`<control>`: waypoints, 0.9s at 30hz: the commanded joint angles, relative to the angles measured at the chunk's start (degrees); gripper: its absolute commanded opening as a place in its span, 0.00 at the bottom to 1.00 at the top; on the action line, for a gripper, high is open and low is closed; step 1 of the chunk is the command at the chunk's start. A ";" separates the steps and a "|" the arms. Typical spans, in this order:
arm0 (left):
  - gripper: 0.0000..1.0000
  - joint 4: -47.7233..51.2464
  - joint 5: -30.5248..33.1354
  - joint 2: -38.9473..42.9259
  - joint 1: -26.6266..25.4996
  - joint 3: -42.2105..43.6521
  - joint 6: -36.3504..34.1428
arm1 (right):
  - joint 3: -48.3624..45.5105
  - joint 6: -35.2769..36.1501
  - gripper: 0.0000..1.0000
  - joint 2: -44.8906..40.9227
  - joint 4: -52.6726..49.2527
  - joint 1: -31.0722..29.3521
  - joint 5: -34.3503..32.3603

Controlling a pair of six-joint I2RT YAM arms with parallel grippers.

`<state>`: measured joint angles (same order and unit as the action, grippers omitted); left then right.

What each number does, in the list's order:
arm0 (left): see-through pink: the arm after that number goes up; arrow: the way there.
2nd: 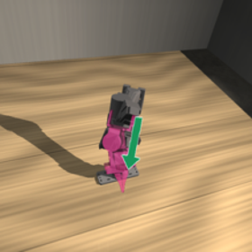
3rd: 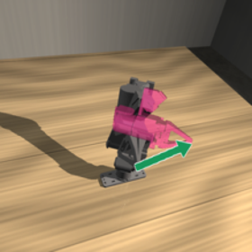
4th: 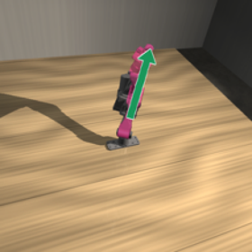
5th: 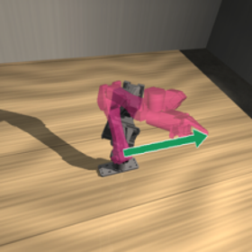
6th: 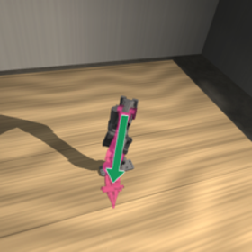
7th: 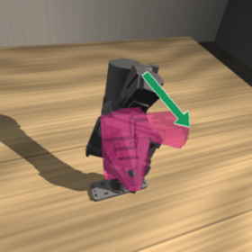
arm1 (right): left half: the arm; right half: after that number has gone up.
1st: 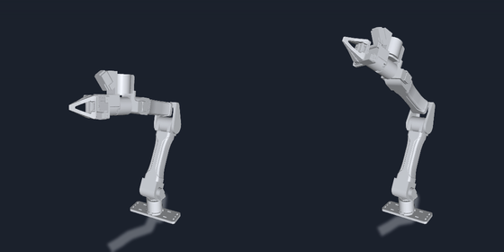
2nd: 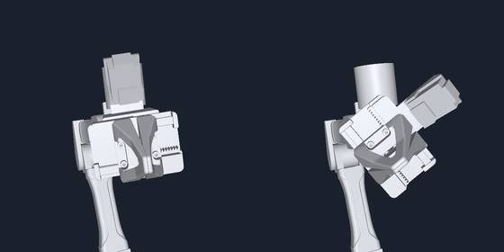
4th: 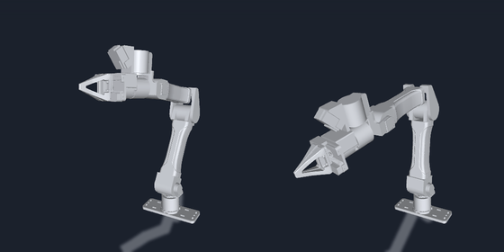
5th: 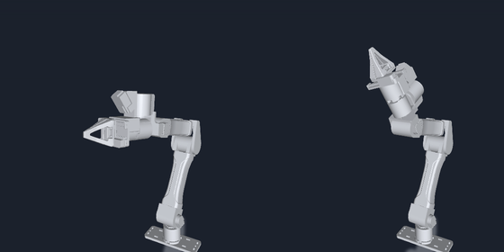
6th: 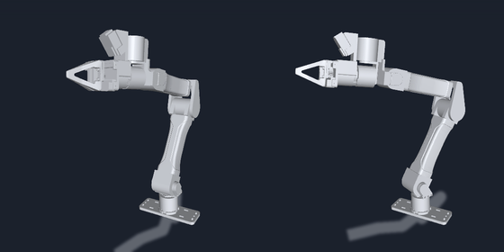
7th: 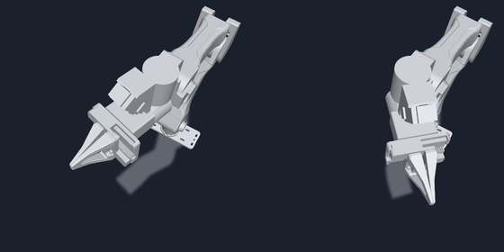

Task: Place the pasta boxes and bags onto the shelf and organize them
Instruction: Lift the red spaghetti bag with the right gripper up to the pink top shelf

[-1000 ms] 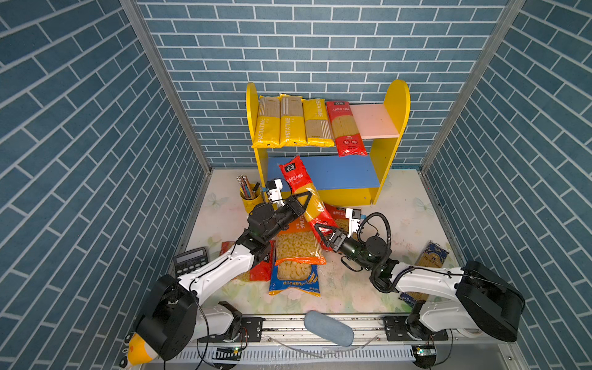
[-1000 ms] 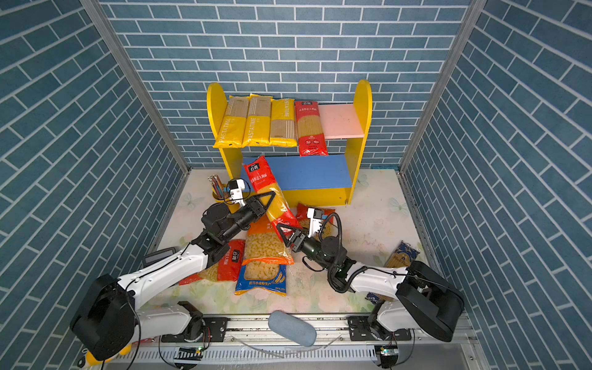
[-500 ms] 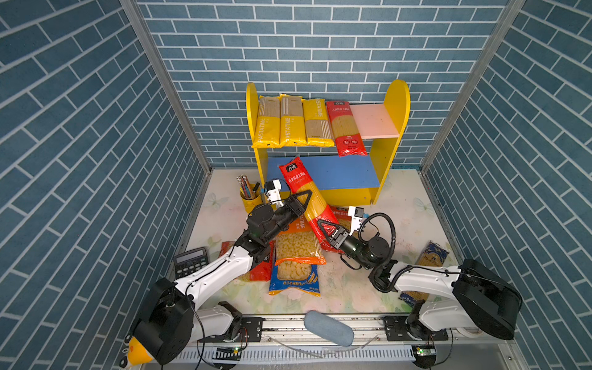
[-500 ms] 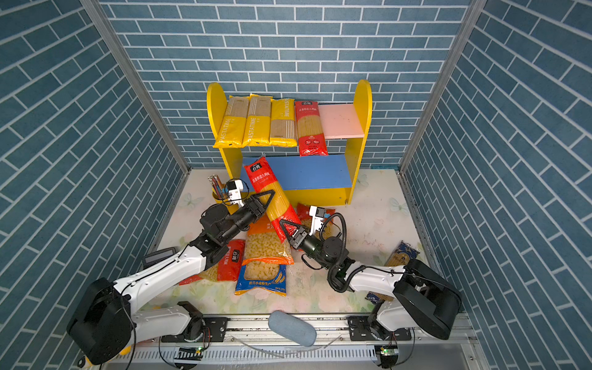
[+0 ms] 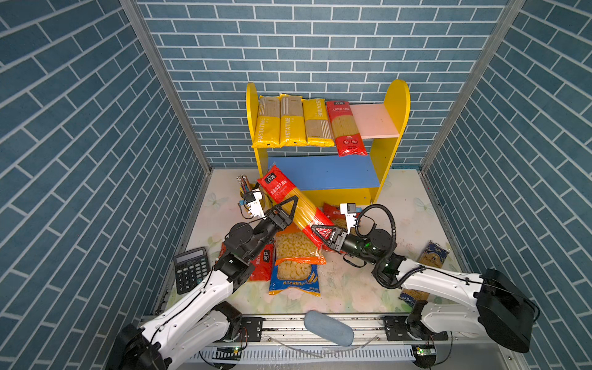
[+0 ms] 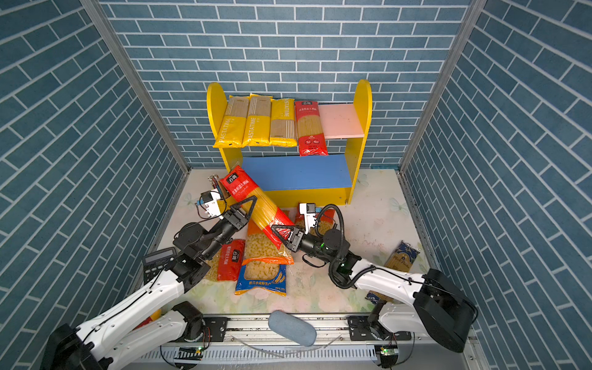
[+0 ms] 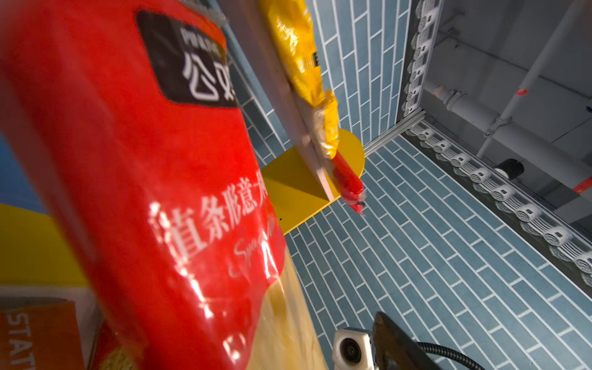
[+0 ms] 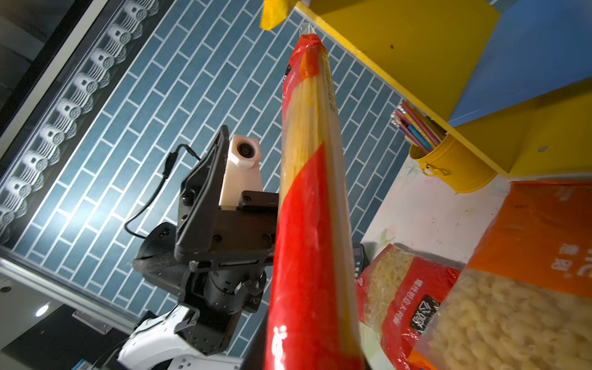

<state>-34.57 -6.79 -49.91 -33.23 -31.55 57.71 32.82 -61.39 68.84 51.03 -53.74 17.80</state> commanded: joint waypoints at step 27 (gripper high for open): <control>0.83 5.30 3.18 1.94 -11.65 1.90 -14.64 | 43.78 3.73 0.00 -4.09 -34.41 28.28 -8.96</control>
<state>-29.89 -4.29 -48.12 -44.01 -30.87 43.31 67.85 -61.63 64.95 21.02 -26.89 15.35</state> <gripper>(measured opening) 0.831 0.242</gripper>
